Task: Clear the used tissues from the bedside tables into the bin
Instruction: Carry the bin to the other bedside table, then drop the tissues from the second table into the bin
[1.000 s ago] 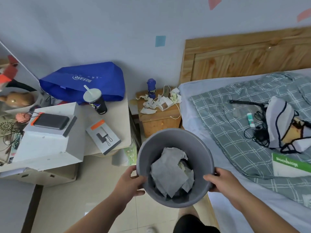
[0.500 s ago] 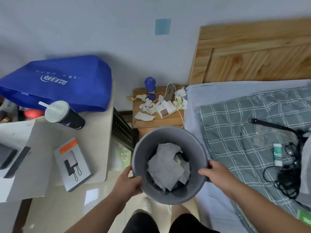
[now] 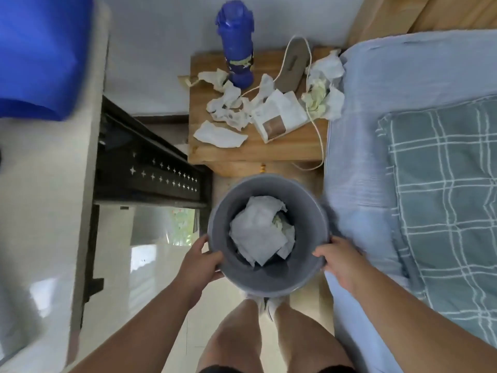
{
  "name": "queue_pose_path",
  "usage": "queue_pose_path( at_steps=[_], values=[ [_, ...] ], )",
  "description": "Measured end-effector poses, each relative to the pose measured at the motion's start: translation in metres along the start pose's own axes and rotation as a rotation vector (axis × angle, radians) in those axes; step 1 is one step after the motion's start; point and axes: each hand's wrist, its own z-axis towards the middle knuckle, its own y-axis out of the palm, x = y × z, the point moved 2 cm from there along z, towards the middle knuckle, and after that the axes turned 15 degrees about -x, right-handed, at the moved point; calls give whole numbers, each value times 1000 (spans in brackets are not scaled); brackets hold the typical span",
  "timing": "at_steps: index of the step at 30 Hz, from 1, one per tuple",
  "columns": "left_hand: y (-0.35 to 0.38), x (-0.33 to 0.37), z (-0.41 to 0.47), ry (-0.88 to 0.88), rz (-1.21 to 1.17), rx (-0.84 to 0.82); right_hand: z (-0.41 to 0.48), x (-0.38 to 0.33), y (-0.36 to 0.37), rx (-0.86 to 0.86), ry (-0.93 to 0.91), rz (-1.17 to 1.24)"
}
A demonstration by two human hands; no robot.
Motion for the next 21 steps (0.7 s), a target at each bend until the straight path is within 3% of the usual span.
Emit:
queue_pose_path(
  at_steps=[7,11,15,21],
  values=[
    [-26,-33,143,-62,3,-44,141,21,23,164,136,-11],
    [-38,-42,195,-86,-9,-55,190,14,25,94,132,-99],
    [-48,-45,219,-95,5,-86,214,8,27,24,98,-125],
    [-46,-42,212,-83,54,-68,204,15,30,71,97,-135]
  ],
)
